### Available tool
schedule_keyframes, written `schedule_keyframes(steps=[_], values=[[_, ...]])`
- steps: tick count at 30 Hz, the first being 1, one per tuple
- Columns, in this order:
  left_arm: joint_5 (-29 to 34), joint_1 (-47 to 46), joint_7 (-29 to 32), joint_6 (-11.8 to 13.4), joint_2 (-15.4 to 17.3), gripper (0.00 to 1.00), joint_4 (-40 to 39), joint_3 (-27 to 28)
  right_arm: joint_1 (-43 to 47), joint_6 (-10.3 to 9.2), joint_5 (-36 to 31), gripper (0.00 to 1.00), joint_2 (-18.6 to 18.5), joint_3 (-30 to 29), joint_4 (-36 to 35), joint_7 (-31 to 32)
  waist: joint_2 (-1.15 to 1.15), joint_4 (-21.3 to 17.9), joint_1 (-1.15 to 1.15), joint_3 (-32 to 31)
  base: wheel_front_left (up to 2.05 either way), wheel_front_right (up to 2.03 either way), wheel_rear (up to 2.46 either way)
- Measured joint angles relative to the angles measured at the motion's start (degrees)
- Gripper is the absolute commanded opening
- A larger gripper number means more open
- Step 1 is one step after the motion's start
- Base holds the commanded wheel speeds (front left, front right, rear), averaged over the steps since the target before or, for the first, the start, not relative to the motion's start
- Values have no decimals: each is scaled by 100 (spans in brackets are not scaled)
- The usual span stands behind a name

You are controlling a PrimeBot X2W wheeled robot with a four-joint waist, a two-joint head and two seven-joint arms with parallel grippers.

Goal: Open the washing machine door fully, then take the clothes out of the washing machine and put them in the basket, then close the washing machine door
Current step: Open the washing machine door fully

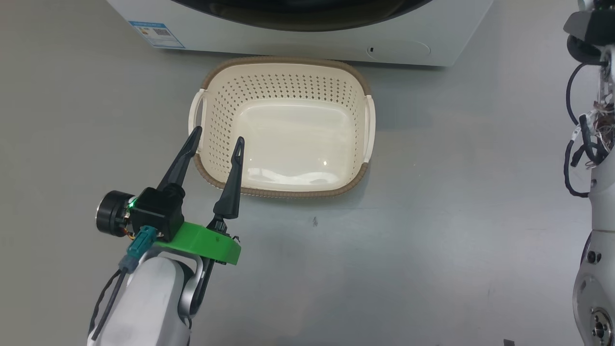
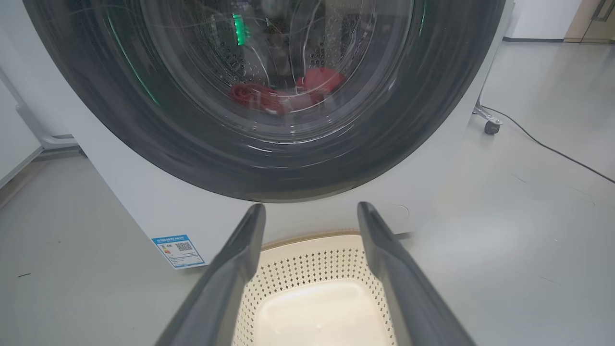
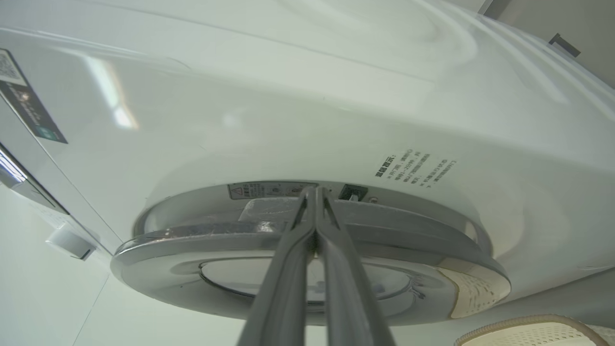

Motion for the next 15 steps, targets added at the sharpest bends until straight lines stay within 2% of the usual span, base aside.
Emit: schedule_keyframes(steps=[15], values=[[-237,-201,0,-38,-20,100,0,-238,-993,-345,18,0,-337,234,519,641,0,357,0,231,0,0,0]])
